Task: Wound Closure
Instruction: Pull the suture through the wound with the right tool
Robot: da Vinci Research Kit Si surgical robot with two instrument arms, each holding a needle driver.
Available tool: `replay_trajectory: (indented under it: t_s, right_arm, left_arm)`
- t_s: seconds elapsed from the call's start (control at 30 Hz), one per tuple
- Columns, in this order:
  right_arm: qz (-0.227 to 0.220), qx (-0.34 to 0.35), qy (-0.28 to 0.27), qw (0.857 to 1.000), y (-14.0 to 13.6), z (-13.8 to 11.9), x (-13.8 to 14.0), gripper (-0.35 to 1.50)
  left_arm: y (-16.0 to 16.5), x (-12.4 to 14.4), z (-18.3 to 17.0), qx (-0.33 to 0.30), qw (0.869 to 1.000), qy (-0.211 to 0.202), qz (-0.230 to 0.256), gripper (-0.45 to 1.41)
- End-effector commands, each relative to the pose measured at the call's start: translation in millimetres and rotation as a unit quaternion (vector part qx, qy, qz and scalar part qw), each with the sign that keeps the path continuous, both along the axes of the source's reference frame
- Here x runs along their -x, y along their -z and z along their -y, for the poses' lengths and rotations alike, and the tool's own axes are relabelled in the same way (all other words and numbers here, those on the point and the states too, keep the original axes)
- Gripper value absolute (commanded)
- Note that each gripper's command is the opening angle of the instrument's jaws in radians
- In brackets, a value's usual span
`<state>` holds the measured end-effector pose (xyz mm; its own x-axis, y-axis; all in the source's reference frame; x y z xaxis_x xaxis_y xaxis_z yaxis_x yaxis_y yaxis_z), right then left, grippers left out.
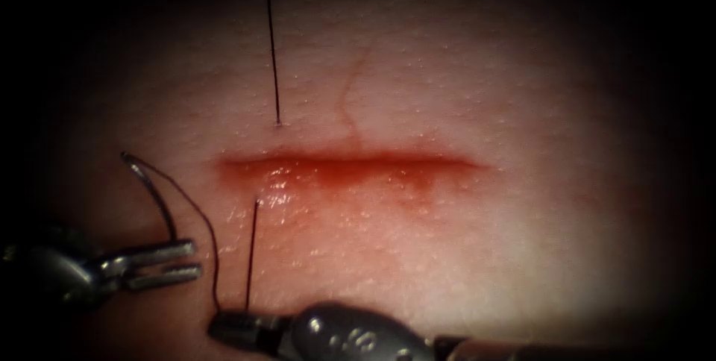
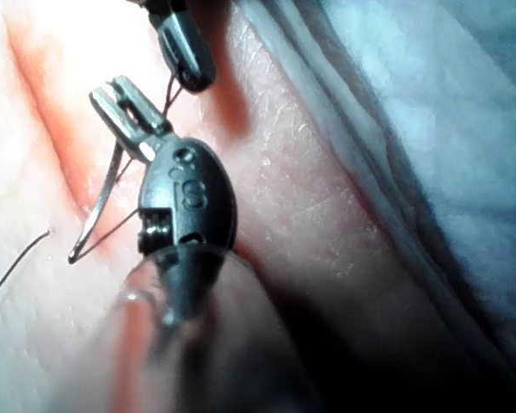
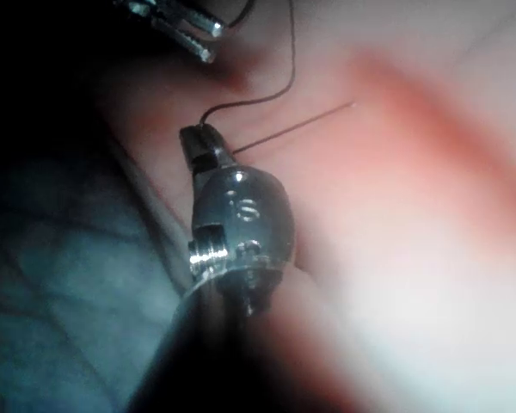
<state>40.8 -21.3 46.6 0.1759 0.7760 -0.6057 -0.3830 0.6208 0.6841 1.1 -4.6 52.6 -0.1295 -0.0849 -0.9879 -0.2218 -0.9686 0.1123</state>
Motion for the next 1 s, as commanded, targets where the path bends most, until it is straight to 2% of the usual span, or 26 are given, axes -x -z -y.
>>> replay_trajectory:
  t_s: [0.03, 0.1, 0.27, 0.43, 0.6, 0.67, 0.83, 1.0]
  right_arm:
    - [-0.002, 0.012, -0.002, 1.000, -1.1, -0.4, -0.3, 1.01]
    - [-0.004, 0.026, -0.004, 1.000, -1.8, -1.6, 0.1, 1.30]
    - [0.002, 0.070, 0.007, 0.997, -3.5, -3.7, 1.0, 1.42]
    - [0.022, 0.137, 0.043, 0.989, -5.3, -5.5, 1.6, 1.33]
    - [0.050, 0.186, 0.082, 0.978, -7.3, -6.7, 0.7, 1.11]
    - [0.063, 0.213, 0.092, 0.971, -8.2, -7.3, 0.1, 1.11]
    - [0.087, 0.227, 0.107, 0.964, -10.4, -8.0, -1.3, 1.01]
    - [0.097, 0.231, 0.111, 0.962, -12.3, -8.4, -1.1, 0.93]
  left_arm:
    - [-0.5, 0.2, -0.2, -0.001, 1.000, -0.002, 0.003, -0.45]
    - [-0.5, -0.9, -1.0, -0.005, 1.000, 0.000, -0.002, -0.45]
    - [-0.1, -3.7, -3.2, -0.011, 1.000, 0.012, -0.019, -0.45]
    - [0.3, -5.9, -6.1, -0.019, 0.999, 0.037, -0.030, -0.45]
    - [0.0, -5.5, -6.6, -0.018, 0.999, 0.037, -0.027, -0.45]
    - [0.0, -5.2, -6.7, -0.018, 0.999, 0.037, -0.026, -0.45]
    - [0.0, -5.1, -6.6, -0.017, 0.999, 0.036, -0.024, -0.45]
    - [0.0, -5.0, -6.3, -0.015, 0.999, 0.035, -0.024, -0.45]
